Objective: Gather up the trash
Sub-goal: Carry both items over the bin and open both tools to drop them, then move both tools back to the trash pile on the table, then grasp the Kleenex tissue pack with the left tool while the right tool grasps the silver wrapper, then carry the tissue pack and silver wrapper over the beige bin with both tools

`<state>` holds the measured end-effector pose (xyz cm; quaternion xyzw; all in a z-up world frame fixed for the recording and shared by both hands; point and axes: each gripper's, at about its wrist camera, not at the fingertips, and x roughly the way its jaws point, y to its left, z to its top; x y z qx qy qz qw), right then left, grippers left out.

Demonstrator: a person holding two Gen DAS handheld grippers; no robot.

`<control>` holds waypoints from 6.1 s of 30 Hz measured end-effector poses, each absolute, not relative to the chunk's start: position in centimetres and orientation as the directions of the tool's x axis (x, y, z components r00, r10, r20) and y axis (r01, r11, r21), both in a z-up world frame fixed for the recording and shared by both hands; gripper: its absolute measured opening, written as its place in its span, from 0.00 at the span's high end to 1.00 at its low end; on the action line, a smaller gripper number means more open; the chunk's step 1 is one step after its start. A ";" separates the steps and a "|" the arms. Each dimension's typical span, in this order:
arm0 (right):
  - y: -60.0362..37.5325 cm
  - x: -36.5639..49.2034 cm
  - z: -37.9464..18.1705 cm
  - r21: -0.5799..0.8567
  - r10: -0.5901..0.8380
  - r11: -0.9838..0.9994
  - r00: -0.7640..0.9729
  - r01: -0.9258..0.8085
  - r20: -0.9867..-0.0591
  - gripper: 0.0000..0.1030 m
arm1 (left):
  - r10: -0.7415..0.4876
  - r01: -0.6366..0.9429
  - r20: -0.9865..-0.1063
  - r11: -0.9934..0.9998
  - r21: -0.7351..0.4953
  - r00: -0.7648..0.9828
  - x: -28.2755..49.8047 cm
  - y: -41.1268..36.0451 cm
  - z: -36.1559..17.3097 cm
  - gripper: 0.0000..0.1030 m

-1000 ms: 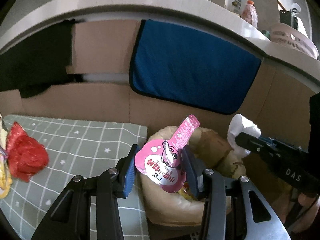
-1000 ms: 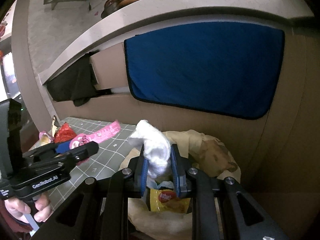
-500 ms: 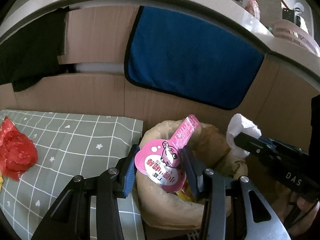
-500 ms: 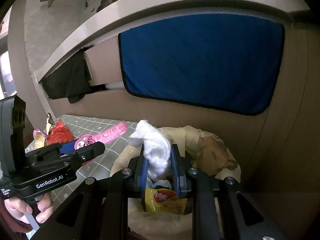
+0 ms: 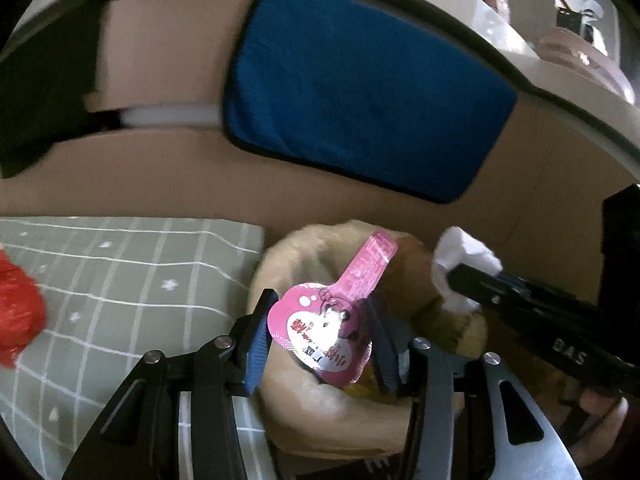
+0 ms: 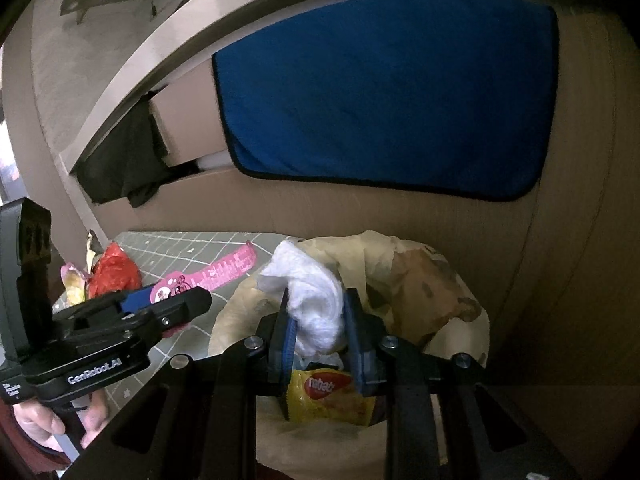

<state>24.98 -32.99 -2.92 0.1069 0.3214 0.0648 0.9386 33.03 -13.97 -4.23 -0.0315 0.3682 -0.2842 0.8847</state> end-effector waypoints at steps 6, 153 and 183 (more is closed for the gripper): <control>-33.8 25.0 -3.6 0.317 0.214 0.948 0.780 -0.020 -0.589 0.55 | -0.512 0.485 -0.645 0.841 -0.240 0.567 33.6 -14.0 -4.7 0.44; -12.3 23.0 -7.9 0.286 0.541 0.815 0.485 -0.504 -0.687 0.90 | -0.216 0.198 -0.786 0.973 -0.122 0.579 24.4 9.9 -6.4 0.72; -20.2 21.1 4.8 0.080 0.382 0.916 0.791 -0.394 -0.479 0.90 | -0.356 0.325 -0.446 0.934 -0.147 0.821 25.6 -1.7 5.0 0.78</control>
